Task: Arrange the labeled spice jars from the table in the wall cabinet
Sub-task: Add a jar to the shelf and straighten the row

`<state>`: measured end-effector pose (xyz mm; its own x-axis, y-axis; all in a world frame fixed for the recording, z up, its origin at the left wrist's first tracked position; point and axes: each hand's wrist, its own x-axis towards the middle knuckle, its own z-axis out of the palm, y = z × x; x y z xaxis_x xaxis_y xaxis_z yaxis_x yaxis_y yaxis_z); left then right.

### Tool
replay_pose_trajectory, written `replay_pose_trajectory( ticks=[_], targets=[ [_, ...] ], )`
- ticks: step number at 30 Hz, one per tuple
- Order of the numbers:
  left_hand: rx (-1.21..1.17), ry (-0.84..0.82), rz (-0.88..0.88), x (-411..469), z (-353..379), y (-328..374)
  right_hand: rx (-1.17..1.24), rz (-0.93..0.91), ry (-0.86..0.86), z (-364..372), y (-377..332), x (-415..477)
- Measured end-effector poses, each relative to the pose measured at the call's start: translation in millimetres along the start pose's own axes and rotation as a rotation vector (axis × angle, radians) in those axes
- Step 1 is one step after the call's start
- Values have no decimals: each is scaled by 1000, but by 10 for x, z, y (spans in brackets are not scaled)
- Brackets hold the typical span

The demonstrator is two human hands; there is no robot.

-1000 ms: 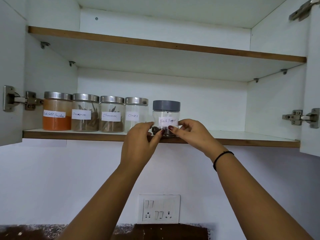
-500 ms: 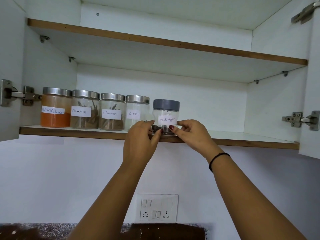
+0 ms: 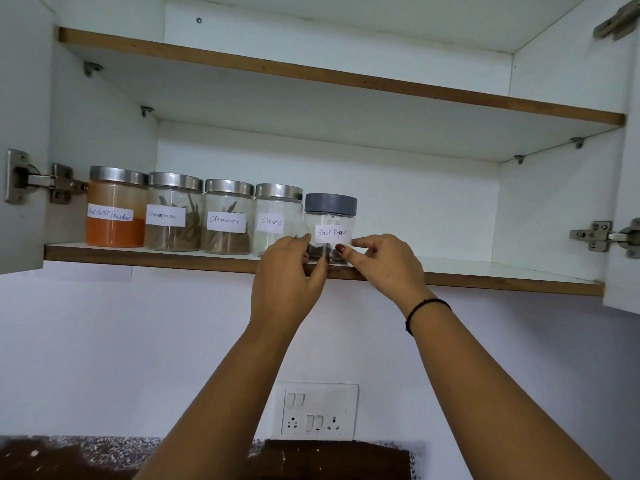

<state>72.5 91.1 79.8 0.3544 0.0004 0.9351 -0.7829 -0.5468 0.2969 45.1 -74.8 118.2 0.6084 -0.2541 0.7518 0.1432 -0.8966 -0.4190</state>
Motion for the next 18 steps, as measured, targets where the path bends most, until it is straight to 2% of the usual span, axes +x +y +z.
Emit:
replay_pose_trajectory(
  ticks=[5, 18],
  targets=[
    [7, 7, 6, -11, 22, 9, -25, 13, 22, 22, 3, -3],
    [74, -12, 8, -3, 51, 21, -103, -64, -78, -29, -28, -49]
  ],
)
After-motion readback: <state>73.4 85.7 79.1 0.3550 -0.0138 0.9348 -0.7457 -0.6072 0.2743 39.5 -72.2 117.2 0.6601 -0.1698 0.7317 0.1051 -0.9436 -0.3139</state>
